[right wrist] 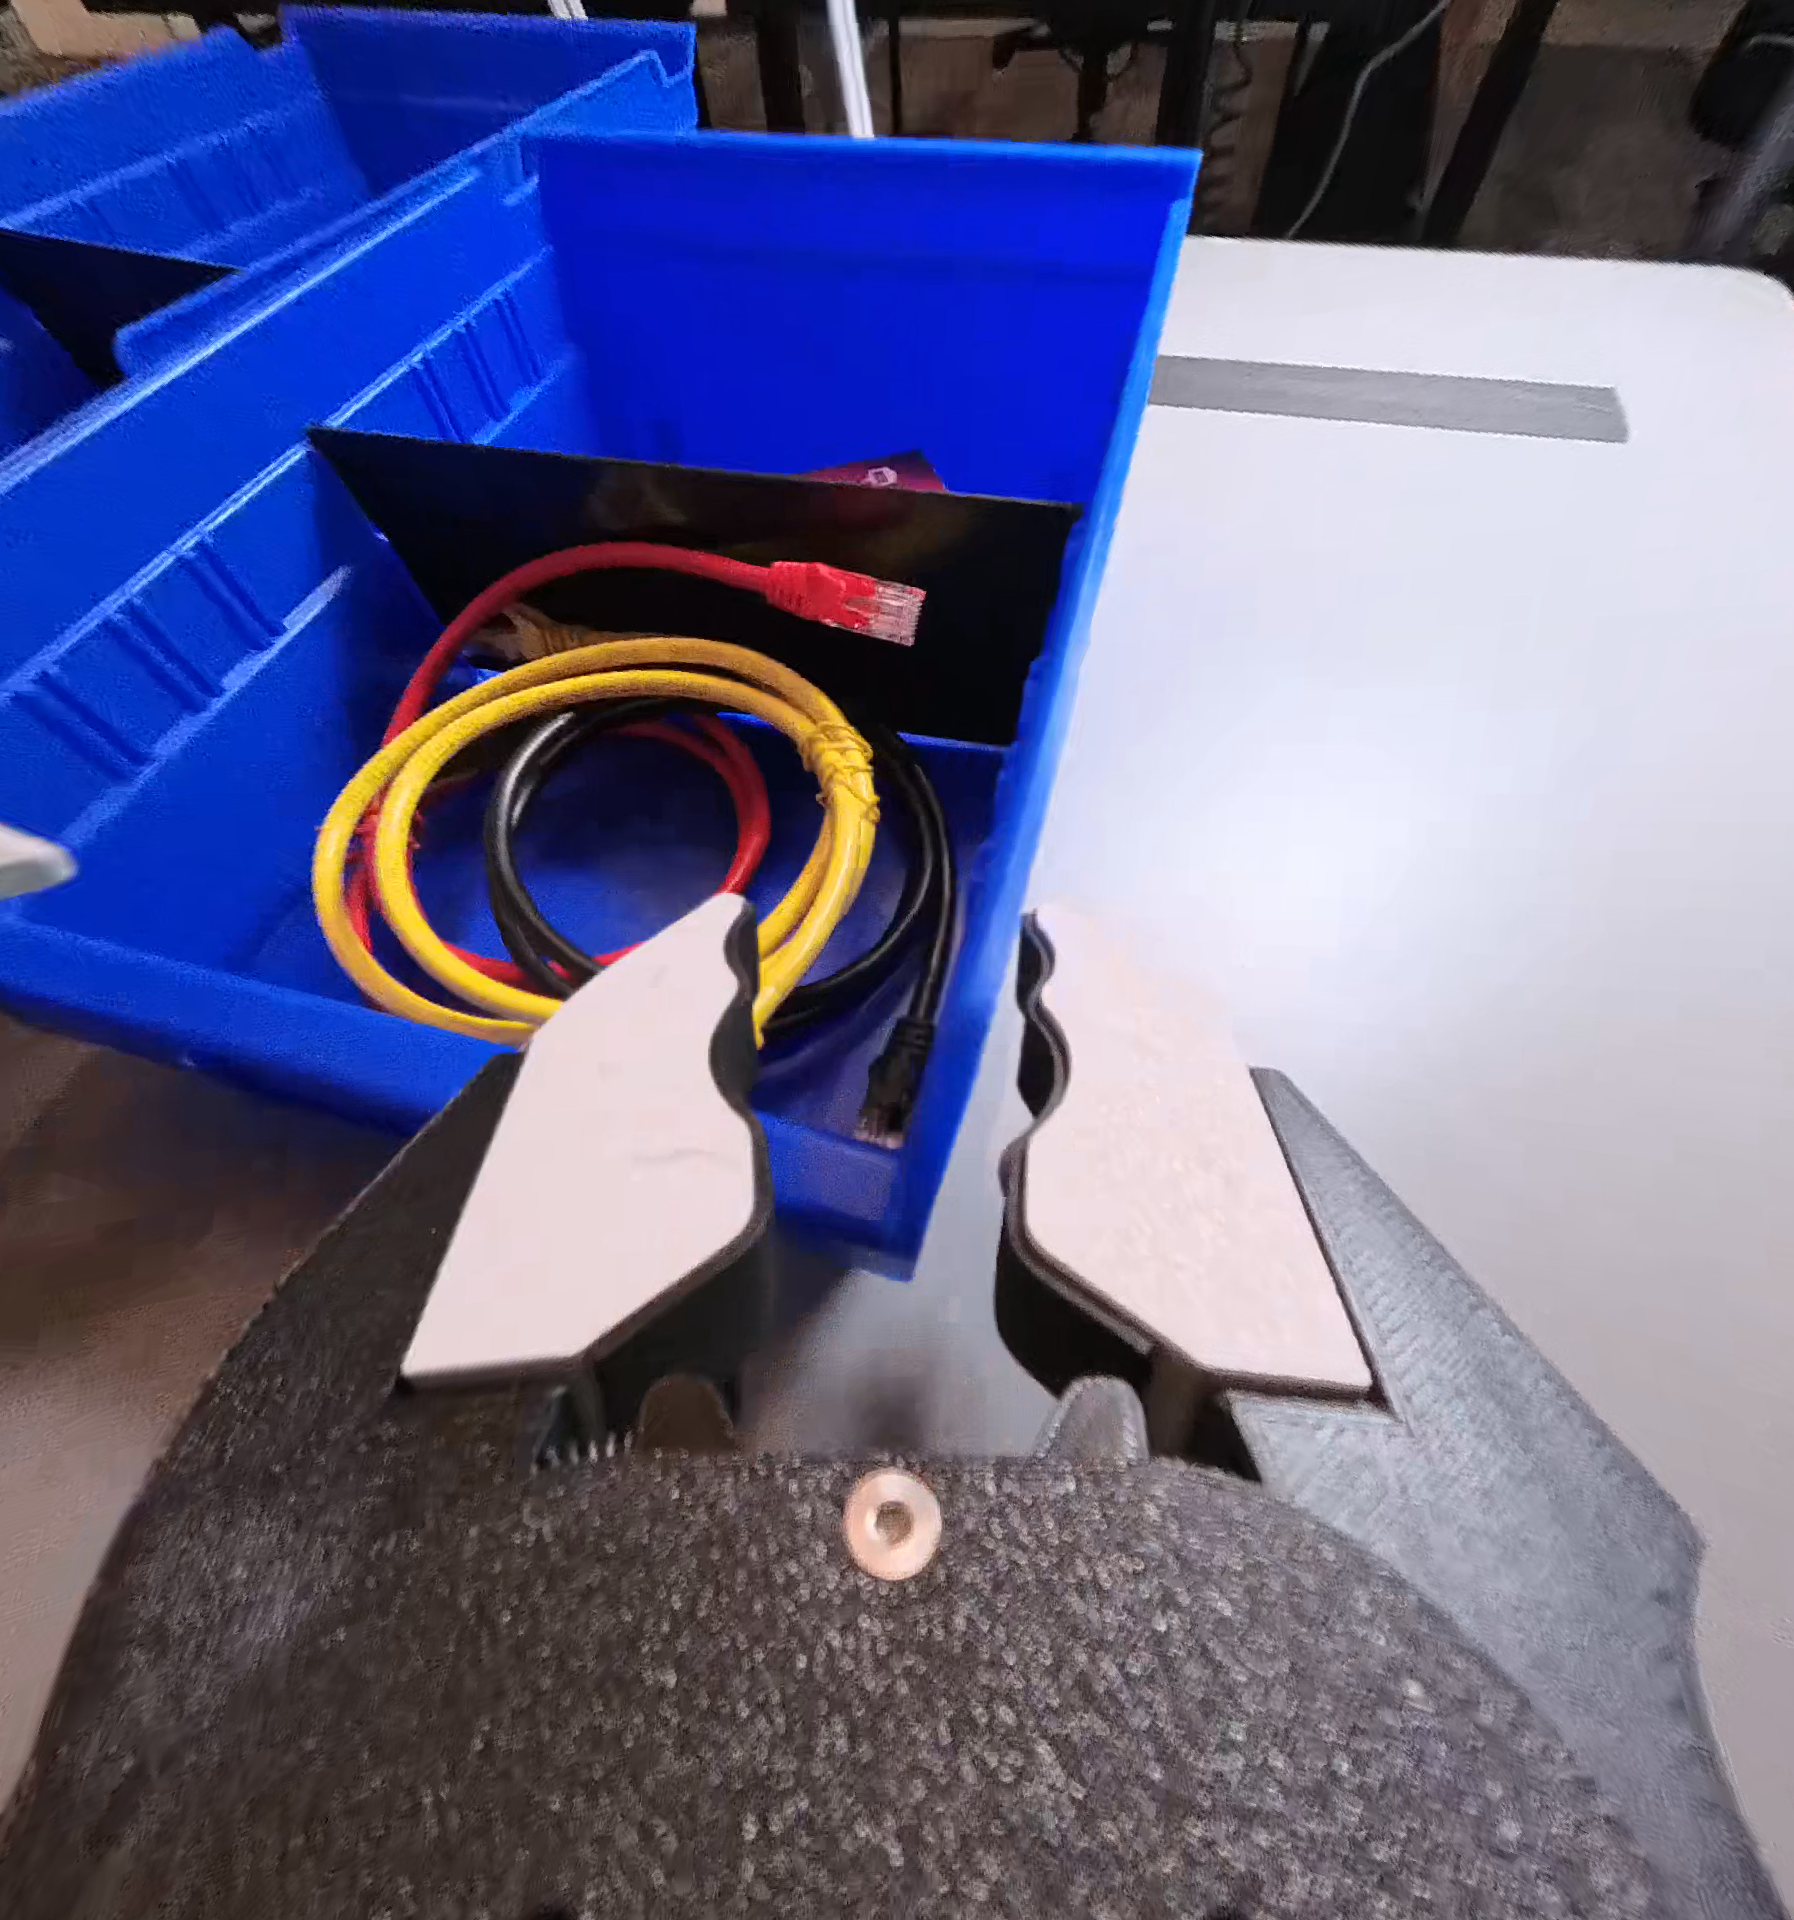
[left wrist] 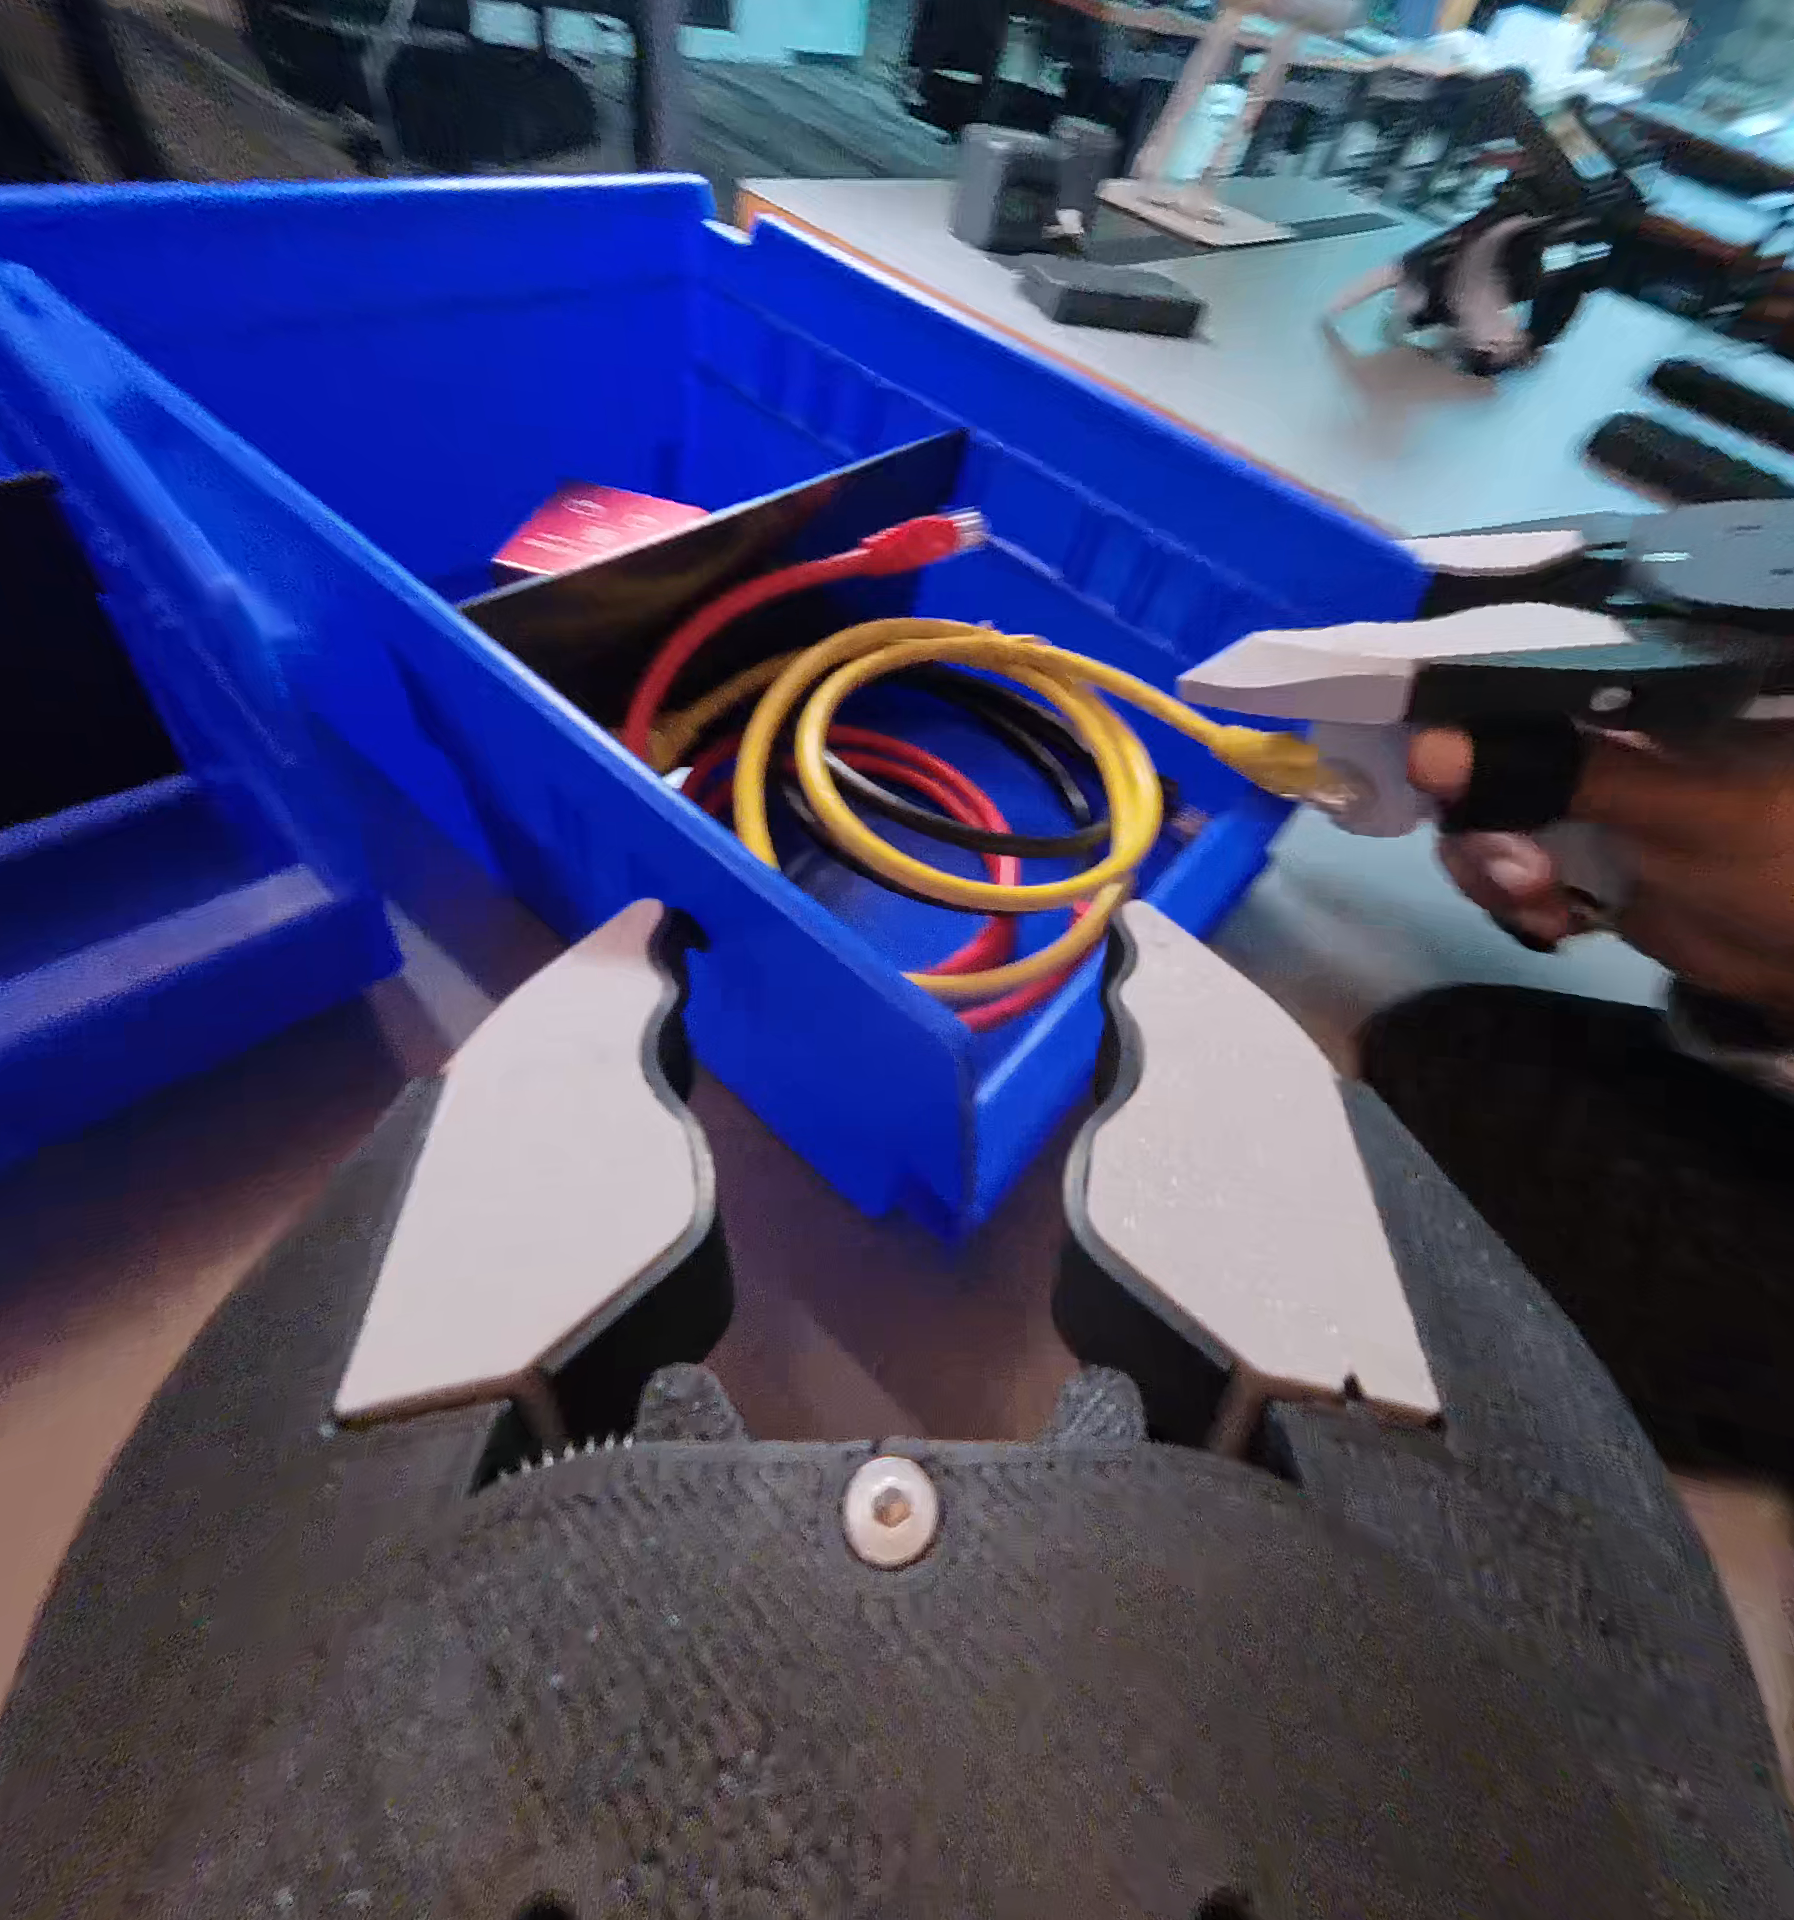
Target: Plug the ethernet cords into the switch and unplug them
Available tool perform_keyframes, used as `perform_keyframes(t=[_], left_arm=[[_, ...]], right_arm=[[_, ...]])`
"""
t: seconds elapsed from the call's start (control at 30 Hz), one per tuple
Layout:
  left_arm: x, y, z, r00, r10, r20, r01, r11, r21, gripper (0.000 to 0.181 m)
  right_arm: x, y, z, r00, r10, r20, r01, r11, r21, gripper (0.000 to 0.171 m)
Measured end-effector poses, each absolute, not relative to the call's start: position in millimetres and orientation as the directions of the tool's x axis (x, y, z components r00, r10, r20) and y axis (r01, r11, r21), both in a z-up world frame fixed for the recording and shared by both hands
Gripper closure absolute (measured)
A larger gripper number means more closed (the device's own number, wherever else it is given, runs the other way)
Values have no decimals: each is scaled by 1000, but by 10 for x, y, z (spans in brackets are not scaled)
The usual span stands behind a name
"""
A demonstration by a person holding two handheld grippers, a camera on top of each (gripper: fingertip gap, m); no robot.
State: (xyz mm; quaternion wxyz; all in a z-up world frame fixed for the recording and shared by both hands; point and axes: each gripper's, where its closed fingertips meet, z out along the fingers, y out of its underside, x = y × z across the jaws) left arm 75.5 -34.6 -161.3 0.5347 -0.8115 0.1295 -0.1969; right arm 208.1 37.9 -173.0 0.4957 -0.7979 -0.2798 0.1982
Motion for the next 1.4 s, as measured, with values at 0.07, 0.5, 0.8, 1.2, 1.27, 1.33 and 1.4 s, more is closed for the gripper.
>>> perform_keyframes(t=[0.07,0.5,0.8,1.2,1.27,1.33,1.4], left_arm=[[685,-251,-1658,928,-359,100,-33,-347,-937,119],[618,-126,-1560,940,-331,84,-30,-327,-945,151],[642,-113,-1397,936,-347,63,-42,-287,-957,152],[18,-460,-152,967,-251,-41,-54,-46,-998,157],[-281,-615,20,980,-192,-54,-58,-15,-998,158],[-629,-799,163,991,-121,-56,-55,10,-998,159],[-1006,-1020,266,997,-48,-53,-52,31,-998,160]], right_arm=[[2059,384,-1723,774,632,-40,226,-335,-915,130],[2310,344,-1572,850,524,51,219,-264,-939,163],[2342,304,-1472,860,508,49,197,-240,-951,162],[1686,-39,-340,791,603,104,132,-3,-991,159],[1359,-122,-208,759,643,106,114,29,-993,159],[976,-224,-104,718,688,107,97,54,-994,159],[558,-355,-21,667,737,113,86,75,-994,158]])
